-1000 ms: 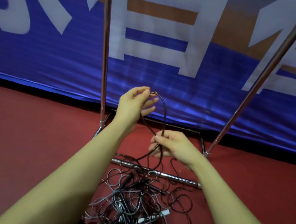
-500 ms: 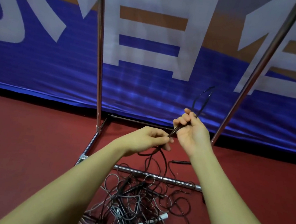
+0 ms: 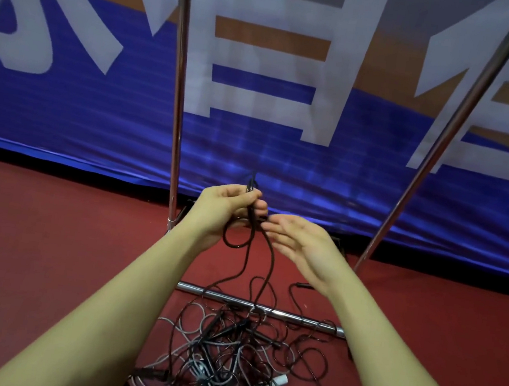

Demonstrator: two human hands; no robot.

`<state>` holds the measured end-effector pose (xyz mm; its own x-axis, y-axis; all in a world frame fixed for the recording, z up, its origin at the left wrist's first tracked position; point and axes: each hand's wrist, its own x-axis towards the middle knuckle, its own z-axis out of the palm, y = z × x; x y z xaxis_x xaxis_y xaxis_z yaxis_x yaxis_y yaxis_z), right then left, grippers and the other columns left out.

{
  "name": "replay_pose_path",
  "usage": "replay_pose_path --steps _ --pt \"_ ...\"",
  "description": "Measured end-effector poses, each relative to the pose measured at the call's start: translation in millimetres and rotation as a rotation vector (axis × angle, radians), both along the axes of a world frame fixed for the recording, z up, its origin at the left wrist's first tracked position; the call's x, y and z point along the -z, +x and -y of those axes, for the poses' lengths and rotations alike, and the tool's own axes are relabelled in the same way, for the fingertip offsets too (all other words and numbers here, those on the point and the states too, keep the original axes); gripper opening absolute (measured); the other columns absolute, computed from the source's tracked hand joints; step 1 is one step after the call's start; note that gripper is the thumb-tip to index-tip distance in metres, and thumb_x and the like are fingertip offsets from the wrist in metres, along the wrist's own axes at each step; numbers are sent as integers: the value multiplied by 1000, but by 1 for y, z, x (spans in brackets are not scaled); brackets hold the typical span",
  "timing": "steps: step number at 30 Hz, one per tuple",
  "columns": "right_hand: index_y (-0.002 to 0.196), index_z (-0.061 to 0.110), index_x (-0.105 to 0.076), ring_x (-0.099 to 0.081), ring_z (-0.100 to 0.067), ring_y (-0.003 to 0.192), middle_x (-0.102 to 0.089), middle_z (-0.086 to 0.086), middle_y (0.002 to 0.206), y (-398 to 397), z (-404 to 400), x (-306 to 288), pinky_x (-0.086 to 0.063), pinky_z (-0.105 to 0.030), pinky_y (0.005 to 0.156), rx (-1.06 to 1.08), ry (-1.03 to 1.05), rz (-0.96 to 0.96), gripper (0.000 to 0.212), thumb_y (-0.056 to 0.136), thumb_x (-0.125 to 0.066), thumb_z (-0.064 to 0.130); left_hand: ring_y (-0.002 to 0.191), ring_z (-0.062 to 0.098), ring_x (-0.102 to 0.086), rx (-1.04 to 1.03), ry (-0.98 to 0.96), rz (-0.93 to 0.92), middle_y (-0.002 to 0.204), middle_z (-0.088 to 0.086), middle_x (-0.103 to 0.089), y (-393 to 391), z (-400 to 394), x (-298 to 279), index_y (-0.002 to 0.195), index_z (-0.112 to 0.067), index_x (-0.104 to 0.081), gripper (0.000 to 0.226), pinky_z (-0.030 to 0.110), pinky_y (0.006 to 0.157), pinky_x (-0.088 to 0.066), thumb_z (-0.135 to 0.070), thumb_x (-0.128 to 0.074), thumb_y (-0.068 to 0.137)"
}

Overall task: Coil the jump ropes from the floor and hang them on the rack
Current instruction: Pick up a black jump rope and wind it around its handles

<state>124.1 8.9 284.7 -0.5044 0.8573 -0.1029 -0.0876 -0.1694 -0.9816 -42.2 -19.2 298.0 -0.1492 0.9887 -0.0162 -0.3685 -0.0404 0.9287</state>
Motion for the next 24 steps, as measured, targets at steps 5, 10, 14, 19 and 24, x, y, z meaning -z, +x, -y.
replay_pose_path --steps 5,10,14,19,24 --pt "104 17 -62 -59 -9 85 -64 -1 96 -11 6 3 -44 -15 77 -33 172 211 18 91 -56 6 70 16 -71 -69 9 140 71 5 -71 -7 -3 -2 86 -6 -63 10 28 74 -57 -5 -54 92" --pt "86 10 -64 -52 -4 54 -60 4 67 -19 7 4 -41 -16 52 104 120 94 16 84 -62 -5 72 12 -71 -107 -10 -15 73 1 -72 -10 -4 -1 84 -12 -63 8 23 70 -53 -12 -59 91" --pt "74 12 -62 -40 0 41 -51 7 54 -17 1 6 -34 -16 45 279 201 131 15 81 -69 0 71 6 -69 -163 -14 -149 79 0 -72 -18 -4 -1 83 -17 -62 10 23 68 -44 -19 -61 92" --pt "72 12 -65 -46 0 46 -59 -2 61 -6 -10 18 -37 -12 49 457 304 144 16 88 -64 9 66 11 -70 -147 -14 -192 82 3 -74 -21 -3 -2 84 -17 -56 11 29 64 -42 -20 -57 94" --pt "70 13 -64 -52 4 49 -63 1 64 -2 -22 35 -39 -17 59 434 334 304 30 97 -51 12 84 26 -72 -72 92 161 89 6 -74 -19 -4 -18 84 -15 -51 14 41 75 -57 -17 -49 98"
